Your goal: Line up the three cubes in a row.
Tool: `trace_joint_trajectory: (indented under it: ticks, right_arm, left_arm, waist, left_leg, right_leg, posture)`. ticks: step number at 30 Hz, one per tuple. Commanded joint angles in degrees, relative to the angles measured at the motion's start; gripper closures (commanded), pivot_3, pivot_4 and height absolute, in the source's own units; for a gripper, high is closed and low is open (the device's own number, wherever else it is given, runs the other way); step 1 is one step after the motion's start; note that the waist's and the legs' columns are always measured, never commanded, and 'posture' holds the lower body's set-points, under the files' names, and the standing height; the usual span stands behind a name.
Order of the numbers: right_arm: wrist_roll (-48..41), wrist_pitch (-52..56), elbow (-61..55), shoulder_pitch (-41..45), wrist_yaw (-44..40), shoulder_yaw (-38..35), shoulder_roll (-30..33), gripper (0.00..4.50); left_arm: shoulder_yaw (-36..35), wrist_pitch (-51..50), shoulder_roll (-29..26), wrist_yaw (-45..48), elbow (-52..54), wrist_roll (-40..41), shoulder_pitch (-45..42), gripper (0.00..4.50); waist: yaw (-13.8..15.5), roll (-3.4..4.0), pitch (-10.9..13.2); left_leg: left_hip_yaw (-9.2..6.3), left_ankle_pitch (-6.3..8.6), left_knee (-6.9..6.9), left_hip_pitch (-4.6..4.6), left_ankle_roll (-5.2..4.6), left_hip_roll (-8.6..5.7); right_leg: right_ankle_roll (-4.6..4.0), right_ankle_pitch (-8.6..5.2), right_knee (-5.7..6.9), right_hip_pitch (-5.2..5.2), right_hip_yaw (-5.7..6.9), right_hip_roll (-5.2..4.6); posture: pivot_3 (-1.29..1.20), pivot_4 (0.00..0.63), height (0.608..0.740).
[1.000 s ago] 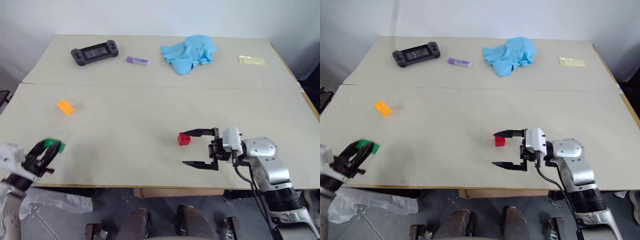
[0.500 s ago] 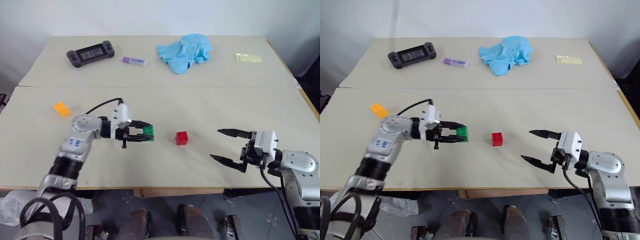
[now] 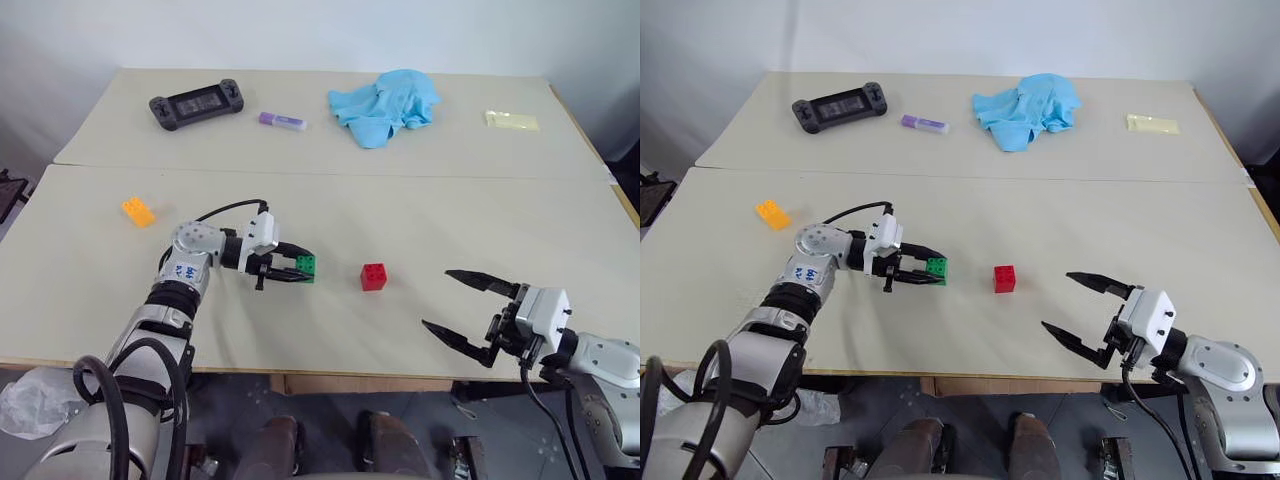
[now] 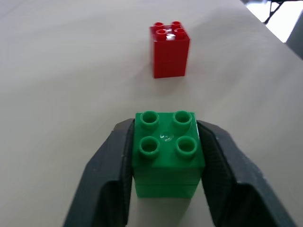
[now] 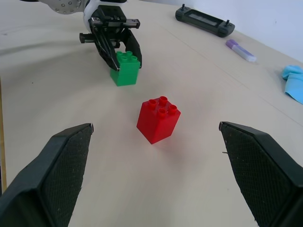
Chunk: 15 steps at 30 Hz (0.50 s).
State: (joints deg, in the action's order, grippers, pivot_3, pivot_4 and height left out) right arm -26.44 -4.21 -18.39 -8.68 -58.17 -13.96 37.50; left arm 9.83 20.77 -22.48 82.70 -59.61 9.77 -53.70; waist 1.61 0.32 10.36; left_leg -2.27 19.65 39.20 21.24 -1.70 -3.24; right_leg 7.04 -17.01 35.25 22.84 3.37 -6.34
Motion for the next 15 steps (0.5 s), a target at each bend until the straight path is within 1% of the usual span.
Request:
trace_joint_trajectory:
  ticks: [1, 5, 8, 9, 11, 12, 14, 15]
  right_arm:
    - [-1.01, -0.02, -1.80, -0.02, 0.35, -0.63, 0.20, 0.00]
    - [-1.33, 0.44, -1.04, 2.75, 0.27, 0.63, -0.11, 0.00]
    - [-1.66, 0.79, -0.74, 4.12, -0.06, 1.27, -0.28, 0.00]
    - [-2.24, 1.31, -0.60, 5.06, -0.50, 1.92, -0.31, 0.00]
    - [-5.37, 6.05, -1.51, 7.92, -1.01, 4.70, -0.30, 0.00]
    - [-4.88, 5.90, -0.65, 10.80, -1.20, 6.89, -1.44, 0.00]
    - [-3.89, 5.14, 0.95, 14.15, -1.60, 9.20, -2.88, 0.00]
    - [-3.75, 5.00, 1.76, 15.07, -2.06, 9.57, -3.25, 0.00]
  left_arm:
    - [-2.41, 0.93, 0.82, 0.45, -0.83, 0.30, -1.89, 1.41]
    - [-5.60, -0.60, -0.47, 0.79, 2.78, 2.37, -1.25, 0.12]
    - [-7.29, -3.13, -1.65, 1.33, 7.23, 3.61, 0.35, 0.06]
    - [-8.40, -4.29, -2.85, 0.71, 11.62, 4.71, 2.42, 0.06]
    - [-12.86, -9.24, -7.85, -2.56, 25.36, 8.04, 10.94, 0.06]
    - [-18.31, -12.90, -11.53, -6.32, 32.77, 10.05, 18.71, 0.06]
    - [-25.41, -18.15, -15.33, -12.40, 41.54, 12.53, 28.84, 0.06]
    - [-27.32, -20.20, -16.09, -14.99, 44.67, 13.36, 32.01, 0.06]
  waist:
    - [-0.08, -0.03, 0.01]
    - [-0.26, -0.05, 0.03]
    - [-0.31, -0.06, 0.04]
    - [-0.30, -0.06, 0.03]
    - [-1.43, -0.03, 0.02]
    - [-2.02, -0.03, 0.02]
    - [-3.70, -0.03, 0.02]
    - [-3.65, -0.03, 0.03]
  left_leg:
    - [0.00, 0.00, 0.00, 0.00, -0.01, 0.00]
    - [-0.01, -0.01, 0.00, -0.01, -0.01, 0.02]
    - [-0.02, -0.01, 0.00, -0.02, 0.00, 0.05]
    - [-0.02, -0.02, 0.00, -0.02, 0.00, 0.05]
    - [-0.02, -0.01, -0.02, -0.04, 0.00, 0.05]
    - [-0.01, -0.01, -0.06, -0.08, 0.01, 0.10]
    - [-0.02, 0.06, -0.11, -0.09, 0.13, 0.30]
    - [-0.03, 0.08, -0.16, -0.11, 0.19, 0.38]
  right_leg:
    - [0.00, 0.00, 0.02, 0.00, 0.00, 0.00]
    - [0.00, 0.00, 0.04, 0.00, 0.00, 0.00]
    - [0.00, 0.00, 0.06, 0.01, 0.00, 0.01]
    - [0.00, 0.00, 0.05, 0.01, -0.01, 0.01]
    - [0.00, 0.00, 0.05, 0.01, -0.07, -0.04]
    - [-0.01, 0.00, 0.05, 0.01, -0.38, -0.24]
    - [-0.07, -0.03, -0.03, 0.07, -0.63, -0.20]
    - [-0.17, -0.09, 0.00, 0.14, -0.62, -0.16]
  posture:
    - [0.00, 0.150, 0.740]
    - [0.00, 0.150, 0.740]
    - [0.00, 0.150, 0.740]
    - [0.00, 0.150, 0.740]
    - [0.00, 0.150, 0.740]
    - [0.00, 0.150, 0.740]
    - [0.00, 0.150, 0.740]
    - [0.00, 0.150, 0.740]
